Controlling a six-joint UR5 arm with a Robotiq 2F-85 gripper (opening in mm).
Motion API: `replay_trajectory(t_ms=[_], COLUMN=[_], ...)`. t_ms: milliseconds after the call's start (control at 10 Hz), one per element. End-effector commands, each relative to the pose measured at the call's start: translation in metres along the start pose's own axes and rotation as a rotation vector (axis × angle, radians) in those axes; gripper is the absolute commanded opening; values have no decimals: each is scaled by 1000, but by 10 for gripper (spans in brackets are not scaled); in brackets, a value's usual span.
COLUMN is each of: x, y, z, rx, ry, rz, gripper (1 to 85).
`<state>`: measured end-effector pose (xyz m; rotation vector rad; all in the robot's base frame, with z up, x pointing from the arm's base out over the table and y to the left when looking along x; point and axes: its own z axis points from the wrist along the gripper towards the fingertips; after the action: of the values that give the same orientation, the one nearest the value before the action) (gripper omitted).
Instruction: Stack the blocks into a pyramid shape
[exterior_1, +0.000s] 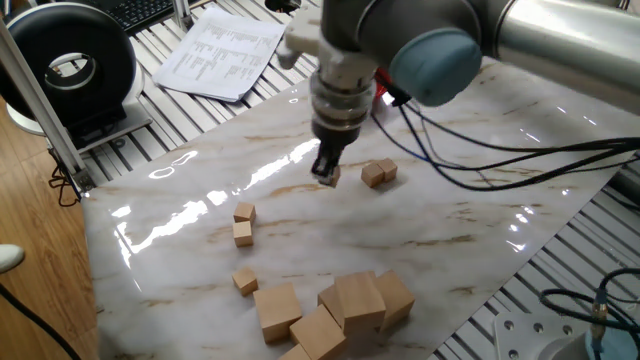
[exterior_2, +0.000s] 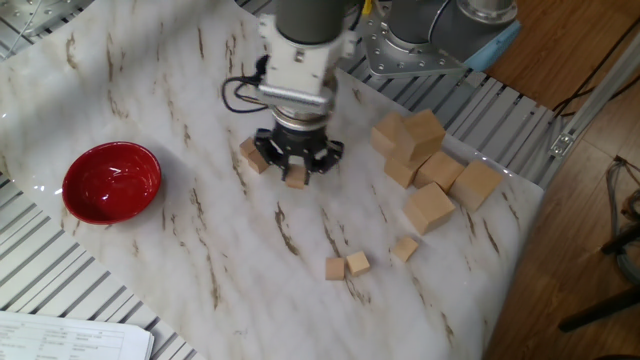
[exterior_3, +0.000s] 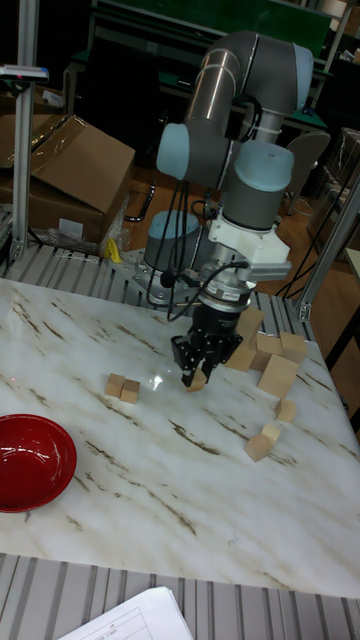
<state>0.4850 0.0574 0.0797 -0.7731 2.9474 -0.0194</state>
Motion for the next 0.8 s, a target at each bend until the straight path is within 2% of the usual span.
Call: replay_trajectory(t_ms=[0,300,600,700], x=[13,24,16,15], y=[-20,-32,-37,-42], z=[0,7,7,7], rx=[-20,-25,5,30], ry=[-5,-19,-44,-43], rz=[-41,-92,-228,-305], gripper=[160,170,180,187])
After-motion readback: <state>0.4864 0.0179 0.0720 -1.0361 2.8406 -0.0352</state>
